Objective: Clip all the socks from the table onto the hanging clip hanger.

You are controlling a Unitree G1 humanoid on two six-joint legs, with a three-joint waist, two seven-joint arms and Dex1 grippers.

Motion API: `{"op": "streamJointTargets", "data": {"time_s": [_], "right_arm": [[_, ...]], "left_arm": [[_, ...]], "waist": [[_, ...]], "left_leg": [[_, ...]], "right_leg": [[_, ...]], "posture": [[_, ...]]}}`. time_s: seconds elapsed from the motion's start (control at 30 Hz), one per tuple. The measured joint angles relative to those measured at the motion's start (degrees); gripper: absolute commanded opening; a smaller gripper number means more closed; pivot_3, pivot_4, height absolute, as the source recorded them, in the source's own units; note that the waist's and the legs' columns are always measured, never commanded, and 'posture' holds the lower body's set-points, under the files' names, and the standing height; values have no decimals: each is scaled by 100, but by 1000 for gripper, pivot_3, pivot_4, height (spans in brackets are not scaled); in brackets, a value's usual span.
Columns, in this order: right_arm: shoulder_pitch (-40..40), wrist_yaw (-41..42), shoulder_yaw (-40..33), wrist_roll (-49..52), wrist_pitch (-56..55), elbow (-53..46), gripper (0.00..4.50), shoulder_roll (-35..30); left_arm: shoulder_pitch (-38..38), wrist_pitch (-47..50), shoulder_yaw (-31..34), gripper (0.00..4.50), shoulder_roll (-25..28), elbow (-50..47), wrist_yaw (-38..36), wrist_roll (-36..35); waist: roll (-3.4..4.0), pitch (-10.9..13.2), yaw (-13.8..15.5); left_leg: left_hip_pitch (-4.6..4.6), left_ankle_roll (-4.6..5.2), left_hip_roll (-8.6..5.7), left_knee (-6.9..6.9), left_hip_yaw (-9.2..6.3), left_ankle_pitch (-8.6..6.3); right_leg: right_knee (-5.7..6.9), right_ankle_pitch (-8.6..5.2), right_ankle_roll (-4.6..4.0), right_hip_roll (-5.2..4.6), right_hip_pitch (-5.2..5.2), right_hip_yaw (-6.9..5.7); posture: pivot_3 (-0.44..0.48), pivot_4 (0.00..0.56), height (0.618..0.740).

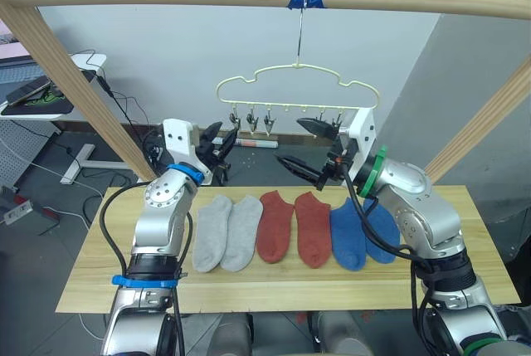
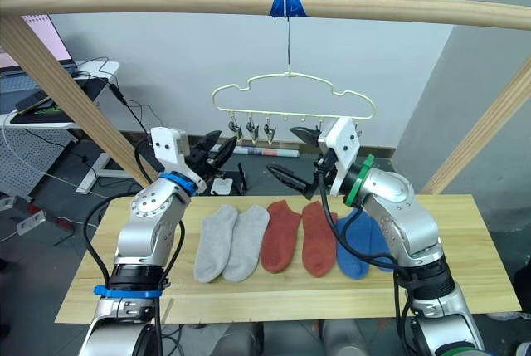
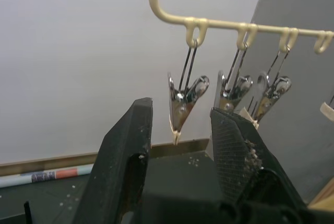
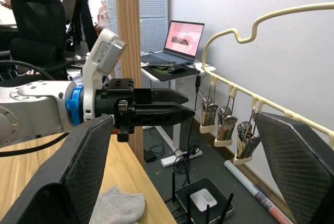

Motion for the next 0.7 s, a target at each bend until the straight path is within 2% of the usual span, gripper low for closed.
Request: {"op": "streamJointTargets", "data": {"time_s": [0.7], "right_arm": [[-192, -30, -6, 21, 178, -102, 4500, 41]], "left_arm": [[-440, -646, -11, 1938, -308, 871, 244, 189]], "waist": [[0, 0, -23]], "left_leg": [[-1, 0, 0, 1, 0, 0]], "right_leg": [[1, 1, 0, 0, 0, 0]], "posture": [[-153, 183, 740]]}}
